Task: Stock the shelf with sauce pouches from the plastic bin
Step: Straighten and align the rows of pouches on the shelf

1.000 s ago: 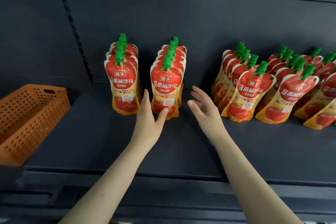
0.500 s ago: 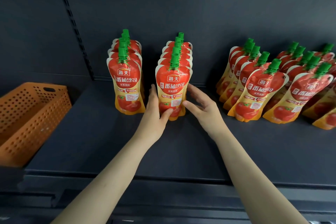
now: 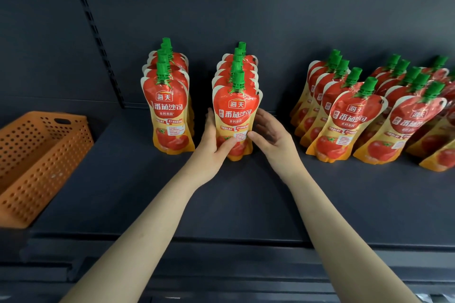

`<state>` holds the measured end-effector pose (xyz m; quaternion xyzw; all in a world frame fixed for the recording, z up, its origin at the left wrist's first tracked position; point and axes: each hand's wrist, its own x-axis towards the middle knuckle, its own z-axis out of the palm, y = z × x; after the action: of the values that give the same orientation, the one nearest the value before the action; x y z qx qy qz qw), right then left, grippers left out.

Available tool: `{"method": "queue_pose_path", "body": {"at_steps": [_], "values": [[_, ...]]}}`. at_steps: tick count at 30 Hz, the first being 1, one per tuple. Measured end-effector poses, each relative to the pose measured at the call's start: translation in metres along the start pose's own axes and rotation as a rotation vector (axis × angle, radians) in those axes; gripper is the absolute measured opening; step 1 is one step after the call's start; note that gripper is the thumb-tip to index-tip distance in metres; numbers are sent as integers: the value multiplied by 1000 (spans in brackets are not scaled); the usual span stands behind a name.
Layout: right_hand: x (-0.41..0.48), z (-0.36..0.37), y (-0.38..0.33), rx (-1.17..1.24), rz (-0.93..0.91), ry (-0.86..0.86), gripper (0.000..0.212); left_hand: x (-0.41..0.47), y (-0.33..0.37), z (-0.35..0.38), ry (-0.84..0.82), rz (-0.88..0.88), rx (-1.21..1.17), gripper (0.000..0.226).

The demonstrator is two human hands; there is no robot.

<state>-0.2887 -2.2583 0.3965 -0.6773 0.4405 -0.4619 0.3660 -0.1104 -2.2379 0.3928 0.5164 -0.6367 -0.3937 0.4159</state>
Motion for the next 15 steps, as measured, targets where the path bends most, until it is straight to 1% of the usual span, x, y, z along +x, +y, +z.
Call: {"method": "queue_pose_path", "body": {"at_steps": [5, 7, 9, 15], "values": [[-1, 0, -5, 32, 18, -89, 50, 3, -1, -5, -60, -82, -39, 76], [-2, 1, -4, 29, 22, -100, 51, 4, 1, -5, -71, -93, -29, 71], [-2, -1, -2, 40, 36, -93, 52, 4, 4, -2, -73, -90, -19, 66], [-5, -12, 2, 65, 29, -30, 50, 5, 8, 13, -84, -72, 5, 65]]}}
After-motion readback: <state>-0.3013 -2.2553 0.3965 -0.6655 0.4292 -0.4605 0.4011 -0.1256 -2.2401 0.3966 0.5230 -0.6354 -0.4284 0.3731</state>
